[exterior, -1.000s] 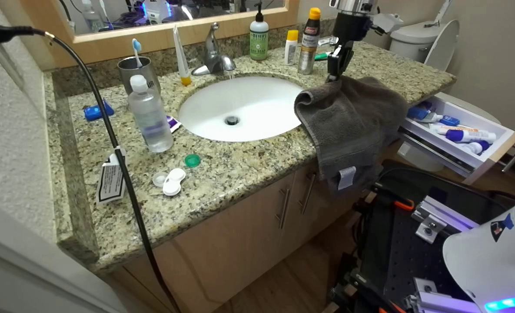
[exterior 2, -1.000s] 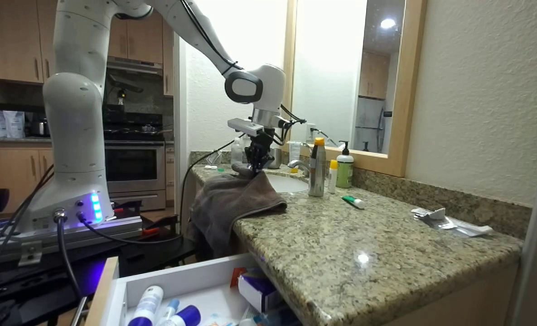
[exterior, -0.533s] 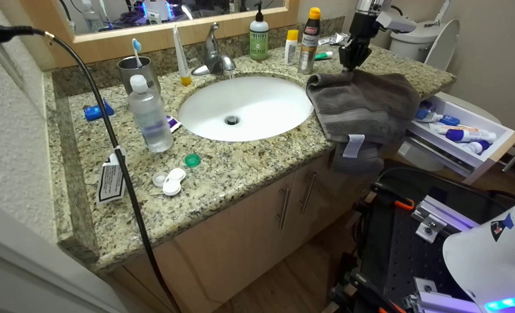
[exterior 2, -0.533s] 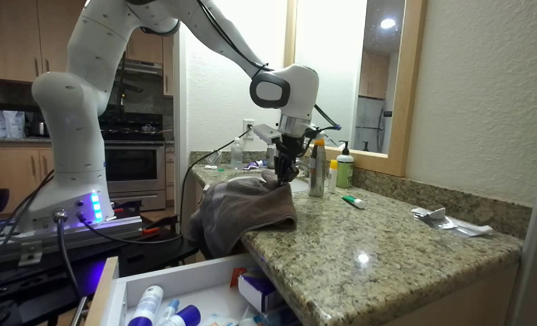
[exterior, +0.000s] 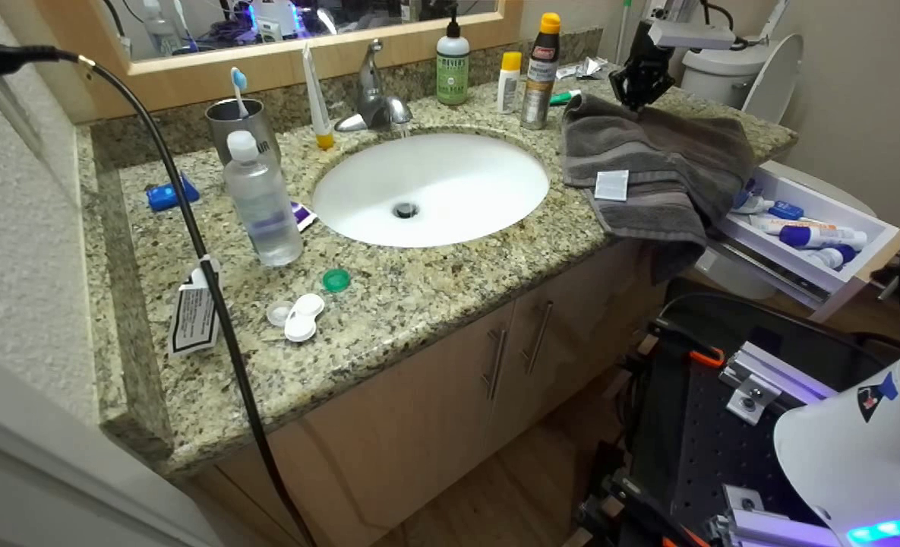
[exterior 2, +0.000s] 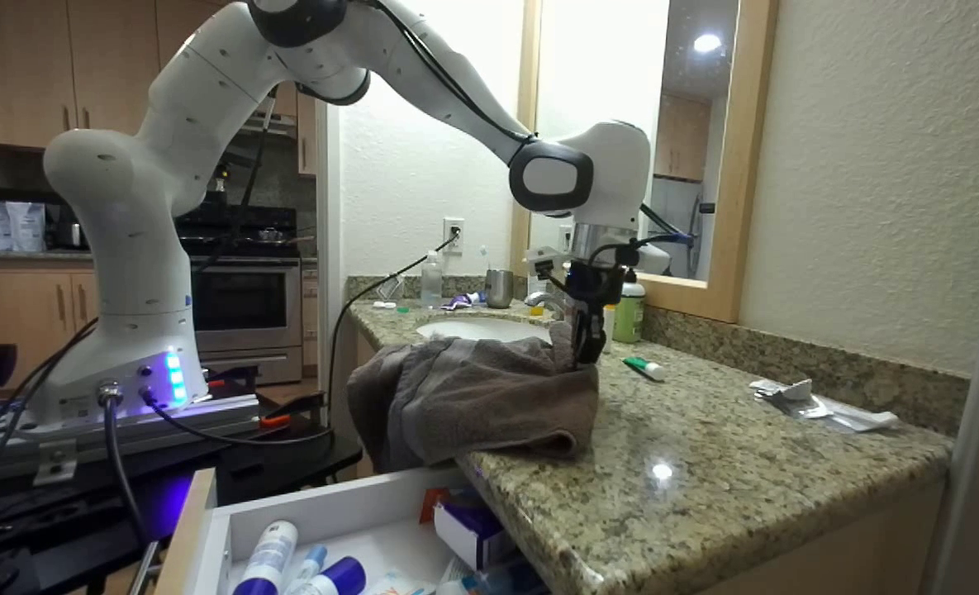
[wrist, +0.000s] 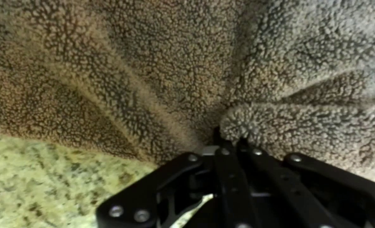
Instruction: Move the two bottles with yellow tops forward then use the towel to wipe the counter
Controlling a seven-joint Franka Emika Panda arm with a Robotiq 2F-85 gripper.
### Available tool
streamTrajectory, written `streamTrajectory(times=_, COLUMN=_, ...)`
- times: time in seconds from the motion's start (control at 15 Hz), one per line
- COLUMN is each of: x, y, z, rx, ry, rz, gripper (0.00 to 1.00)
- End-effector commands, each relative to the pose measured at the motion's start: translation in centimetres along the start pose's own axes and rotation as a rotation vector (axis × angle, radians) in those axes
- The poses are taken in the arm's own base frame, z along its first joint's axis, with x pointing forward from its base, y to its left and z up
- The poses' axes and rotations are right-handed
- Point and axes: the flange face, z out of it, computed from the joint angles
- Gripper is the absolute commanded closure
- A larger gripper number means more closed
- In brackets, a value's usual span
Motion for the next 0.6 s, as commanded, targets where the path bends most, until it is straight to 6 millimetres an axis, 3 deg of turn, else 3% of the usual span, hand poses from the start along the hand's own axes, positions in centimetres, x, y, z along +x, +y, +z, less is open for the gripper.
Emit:
streamTrajectory(times=0.0, x=3.8, y=4.3, z=-0.3, rx=-0.054, ry=0.027, rz=0.143, gripper=0.99)
streamTrajectory(times=0.33, x=7.0, y=8.9, z=-4.1, rx=-0.063, ry=0.110, rz=0.309, gripper=0.99)
streamTrajectory(times=0.53, x=7.6, y=7.5, z=-6.3, rx=0.066, ry=0.121, rz=0.332, gripper=0.99)
